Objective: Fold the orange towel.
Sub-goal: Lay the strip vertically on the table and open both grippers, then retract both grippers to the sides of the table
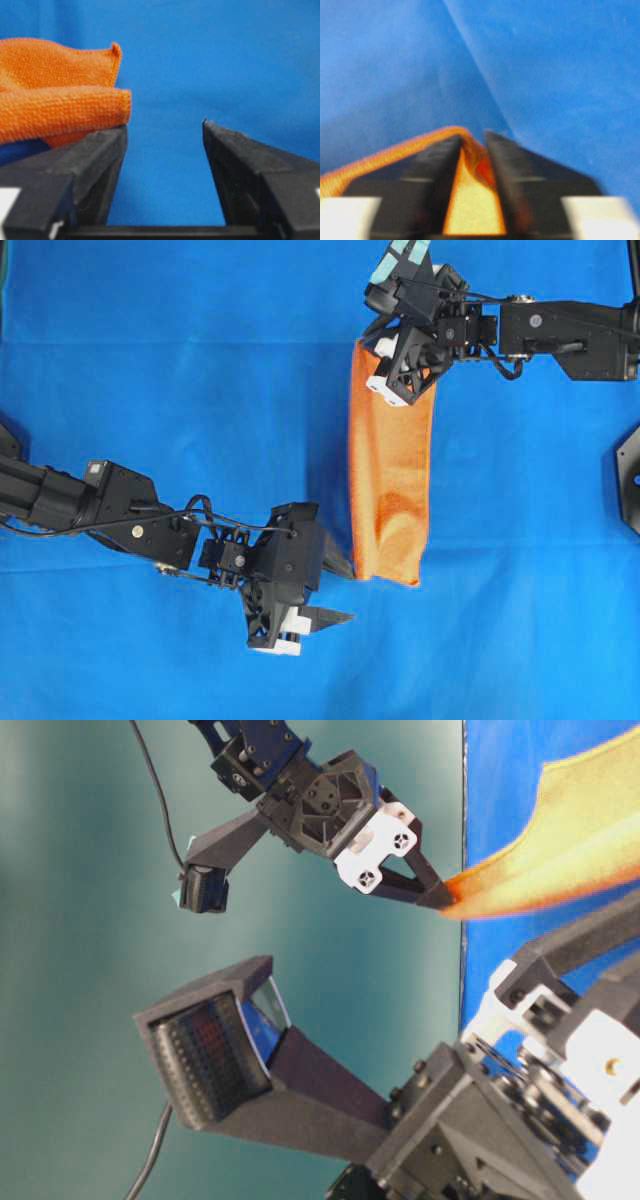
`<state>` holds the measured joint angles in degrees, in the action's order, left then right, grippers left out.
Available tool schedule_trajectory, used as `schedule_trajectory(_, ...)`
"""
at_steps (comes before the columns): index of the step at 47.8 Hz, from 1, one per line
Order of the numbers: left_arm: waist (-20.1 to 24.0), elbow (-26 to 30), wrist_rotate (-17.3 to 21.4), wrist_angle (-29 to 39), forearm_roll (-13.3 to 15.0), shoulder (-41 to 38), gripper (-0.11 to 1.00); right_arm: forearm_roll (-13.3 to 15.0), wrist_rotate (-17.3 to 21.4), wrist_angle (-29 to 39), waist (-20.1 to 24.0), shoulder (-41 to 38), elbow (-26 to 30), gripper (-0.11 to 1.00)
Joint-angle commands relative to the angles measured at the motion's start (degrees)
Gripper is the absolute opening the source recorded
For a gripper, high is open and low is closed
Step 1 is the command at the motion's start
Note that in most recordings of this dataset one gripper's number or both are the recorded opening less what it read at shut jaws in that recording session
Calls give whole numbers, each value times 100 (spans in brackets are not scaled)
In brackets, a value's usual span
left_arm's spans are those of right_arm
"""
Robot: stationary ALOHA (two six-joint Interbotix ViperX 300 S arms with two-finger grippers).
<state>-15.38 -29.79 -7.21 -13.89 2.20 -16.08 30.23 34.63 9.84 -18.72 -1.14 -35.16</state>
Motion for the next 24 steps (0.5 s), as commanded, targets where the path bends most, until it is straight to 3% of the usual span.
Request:
schedule_trajectory(1,44,44,9,44,-18,352,59,62,-53,-9,79,149,105,50)
schedule_trajectory(4,35,26,44,123,-26,536,59,79,-141,0,114,202,105,62)
schedule_trajectory(13,44,-193,141,378,-44,1239,59,79,-396,53,308,527,88,55)
schedule_trajectory(24,123,-905,334,475,-53,2364,59,79,-413,185,694,1274,-264,55)
